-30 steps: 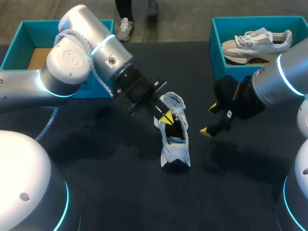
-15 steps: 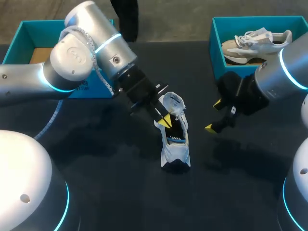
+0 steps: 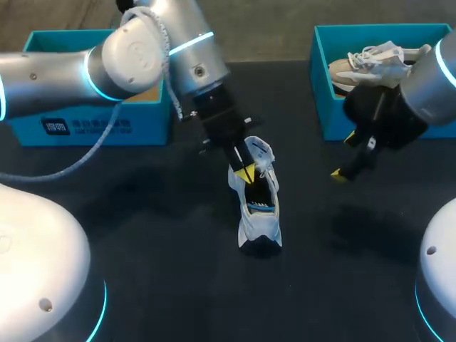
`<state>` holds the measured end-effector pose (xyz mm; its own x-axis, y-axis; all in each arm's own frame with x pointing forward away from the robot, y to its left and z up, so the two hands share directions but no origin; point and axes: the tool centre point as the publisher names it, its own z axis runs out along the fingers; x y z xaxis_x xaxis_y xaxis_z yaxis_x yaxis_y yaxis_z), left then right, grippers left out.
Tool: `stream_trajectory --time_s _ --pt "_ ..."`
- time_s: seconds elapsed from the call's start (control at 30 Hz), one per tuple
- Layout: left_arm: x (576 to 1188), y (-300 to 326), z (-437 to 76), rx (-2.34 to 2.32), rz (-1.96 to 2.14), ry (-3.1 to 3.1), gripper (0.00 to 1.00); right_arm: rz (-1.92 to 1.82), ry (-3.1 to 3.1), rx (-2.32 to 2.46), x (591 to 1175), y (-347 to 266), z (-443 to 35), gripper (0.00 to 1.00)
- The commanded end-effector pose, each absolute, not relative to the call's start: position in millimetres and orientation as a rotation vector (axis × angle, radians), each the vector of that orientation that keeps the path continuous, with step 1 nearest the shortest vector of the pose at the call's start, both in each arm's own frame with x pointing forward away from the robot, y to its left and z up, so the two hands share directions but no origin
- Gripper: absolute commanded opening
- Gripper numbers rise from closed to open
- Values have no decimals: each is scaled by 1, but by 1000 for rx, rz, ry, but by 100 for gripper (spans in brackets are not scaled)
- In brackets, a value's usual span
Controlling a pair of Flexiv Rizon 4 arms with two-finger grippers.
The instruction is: Take the shoe out of the shoebox, open the shoe tongue, remove and reinsert the insole, then place the shoe into the shoebox
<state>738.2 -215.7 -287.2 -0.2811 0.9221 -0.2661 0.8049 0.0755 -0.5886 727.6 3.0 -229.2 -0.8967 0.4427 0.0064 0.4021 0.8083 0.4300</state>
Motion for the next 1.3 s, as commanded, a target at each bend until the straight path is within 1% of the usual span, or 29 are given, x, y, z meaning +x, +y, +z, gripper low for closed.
stream_trajectory --time_s 0.03,0.43,0.73,1.3 --pt "744 -224 -284 -1784 816 -2102 0 662 2933 689 722 -19 -201 100" --pt "749 -221 -294 -1776 754 -2094 0 701 3003 712 725 -36 -183 100" --pt "751 -214 -307 -1837 670 -2086 0 709 3001 721 725 -36 -183 100" --pt "754 -235 -339 -1967 472 -2044 0 709 3001 721 725 -36 -183 100"
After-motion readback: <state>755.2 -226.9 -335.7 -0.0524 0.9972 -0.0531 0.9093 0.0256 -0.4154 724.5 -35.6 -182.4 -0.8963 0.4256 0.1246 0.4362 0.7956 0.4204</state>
